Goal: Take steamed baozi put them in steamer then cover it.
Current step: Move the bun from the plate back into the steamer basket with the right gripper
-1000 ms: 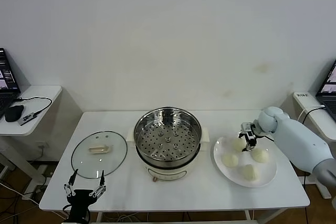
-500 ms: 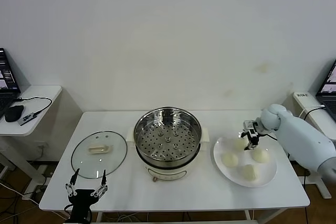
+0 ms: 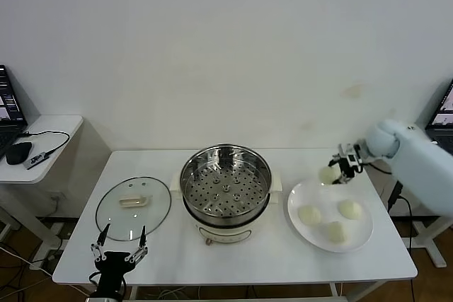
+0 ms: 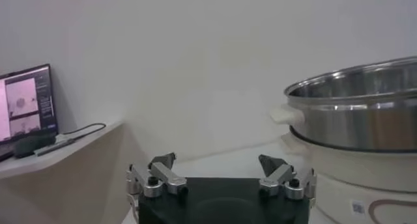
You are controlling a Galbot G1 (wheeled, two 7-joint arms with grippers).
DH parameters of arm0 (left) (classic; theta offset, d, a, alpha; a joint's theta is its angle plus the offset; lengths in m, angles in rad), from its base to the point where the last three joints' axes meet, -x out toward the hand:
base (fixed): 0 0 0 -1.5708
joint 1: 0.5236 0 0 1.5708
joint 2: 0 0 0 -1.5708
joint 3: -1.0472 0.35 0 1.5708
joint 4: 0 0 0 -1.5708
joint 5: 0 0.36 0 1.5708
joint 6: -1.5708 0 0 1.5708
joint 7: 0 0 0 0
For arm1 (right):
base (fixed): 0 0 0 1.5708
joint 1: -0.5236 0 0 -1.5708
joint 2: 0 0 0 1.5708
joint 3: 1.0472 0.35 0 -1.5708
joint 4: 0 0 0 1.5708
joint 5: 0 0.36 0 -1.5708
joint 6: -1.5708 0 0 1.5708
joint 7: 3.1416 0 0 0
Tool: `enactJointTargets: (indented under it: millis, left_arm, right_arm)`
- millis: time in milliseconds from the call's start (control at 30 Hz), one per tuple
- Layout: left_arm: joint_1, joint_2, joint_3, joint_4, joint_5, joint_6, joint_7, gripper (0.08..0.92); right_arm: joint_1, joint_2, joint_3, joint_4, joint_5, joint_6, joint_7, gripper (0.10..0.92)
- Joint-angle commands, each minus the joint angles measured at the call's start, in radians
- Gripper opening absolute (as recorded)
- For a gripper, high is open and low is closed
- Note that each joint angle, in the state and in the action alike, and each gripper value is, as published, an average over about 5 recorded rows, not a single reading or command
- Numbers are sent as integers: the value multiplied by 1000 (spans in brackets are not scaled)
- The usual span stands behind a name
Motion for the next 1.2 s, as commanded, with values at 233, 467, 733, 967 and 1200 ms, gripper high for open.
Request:
enactJointTargets:
  millis: [233, 467, 733, 967, 1200]
  left_arm:
    - [-2, 5, 2, -12, -12, 0, 1, 823]
    - [-1, 6, -19, -12, -25, 3, 3, 823]
    - [0, -3, -34, -25, -28, 8, 6, 823]
    - [-3, -15, -42, -29, -40, 9, 5, 823]
    - [-15, -26, -44, -29, -53, 17, 6, 823]
  right_arm:
    - [441, 89, -322, 160, 274, -30, 36, 610]
    - [500, 250, -413, 146, 296, 31, 100, 611]
    - [453, 409, -481, 85, 265, 178, 161, 611]
    - [407, 521, -537, 24, 126, 304, 192, 611]
    - [360, 604, -543, -93, -31, 459, 207, 611]
